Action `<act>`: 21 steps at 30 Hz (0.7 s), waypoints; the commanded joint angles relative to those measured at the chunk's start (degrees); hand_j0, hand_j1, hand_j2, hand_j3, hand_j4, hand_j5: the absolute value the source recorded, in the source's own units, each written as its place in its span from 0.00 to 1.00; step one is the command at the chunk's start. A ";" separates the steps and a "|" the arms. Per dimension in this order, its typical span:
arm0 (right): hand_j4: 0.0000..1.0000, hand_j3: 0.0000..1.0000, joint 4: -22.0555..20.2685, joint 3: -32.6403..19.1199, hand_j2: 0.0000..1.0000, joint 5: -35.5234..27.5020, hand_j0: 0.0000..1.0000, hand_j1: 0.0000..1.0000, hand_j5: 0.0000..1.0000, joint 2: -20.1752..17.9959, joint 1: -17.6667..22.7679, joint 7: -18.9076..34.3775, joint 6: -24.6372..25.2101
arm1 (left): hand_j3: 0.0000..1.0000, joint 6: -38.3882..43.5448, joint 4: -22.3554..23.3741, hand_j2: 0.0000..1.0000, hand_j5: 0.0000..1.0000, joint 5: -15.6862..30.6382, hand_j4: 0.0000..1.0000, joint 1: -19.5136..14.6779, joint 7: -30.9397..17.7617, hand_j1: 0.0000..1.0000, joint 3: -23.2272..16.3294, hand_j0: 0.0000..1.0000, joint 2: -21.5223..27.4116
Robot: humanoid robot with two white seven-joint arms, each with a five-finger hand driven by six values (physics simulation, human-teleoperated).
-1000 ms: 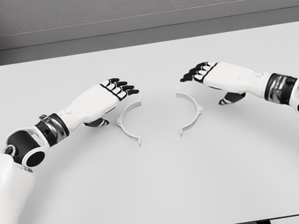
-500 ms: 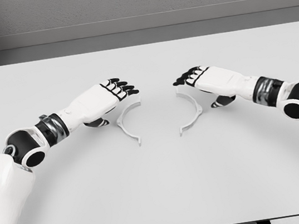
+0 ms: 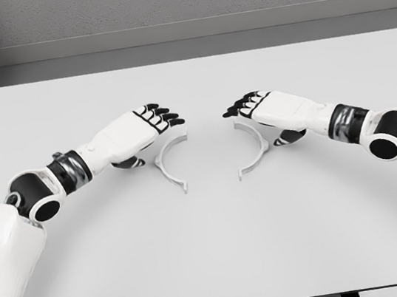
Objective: Assemble PVC drainage pipe clamps
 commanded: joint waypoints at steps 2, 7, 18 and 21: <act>1.00 1.00 -0.04 -0.05 1.00 -0.11 1.00 1.00 1.00 0.42 0.00 -0.02 0.06 | 1.00 0.11 -0.02 1.00 1.00 0.38 1.00 0.09 0.04 1.00 0.03 1.00 0.01; 1.00 1.00 -0.12 0.04 1.00 -0.03 1.00 1.00 1.00 0.60 0.00 -0.02 0.06 | 1.00 0.11 0.07 1.00 1.00 0.29 1.00 0.09 0.04 1.00 0.03 1.00 0.01; 1.00 1.00 -0.39 0.04 1.00 0.06 1.00 1.00 1.00 1.48 -0.53 -0.02 0.06 | 1.00 0.11 0.25 1.00 1.00 0.29 1.00 0.00 0.04 1.00 0.03 1.00 -0.34; 1.00 1.00 -0.39 0.04 1.00 0.06 1.00 1.00 1.00 1.83 -0.79 -0.02 0.15 | 1.00 0.11 0.33 1.00 1.00 0.29 1.00 0.00 0.04 1.00 0.03 1.00 -0.34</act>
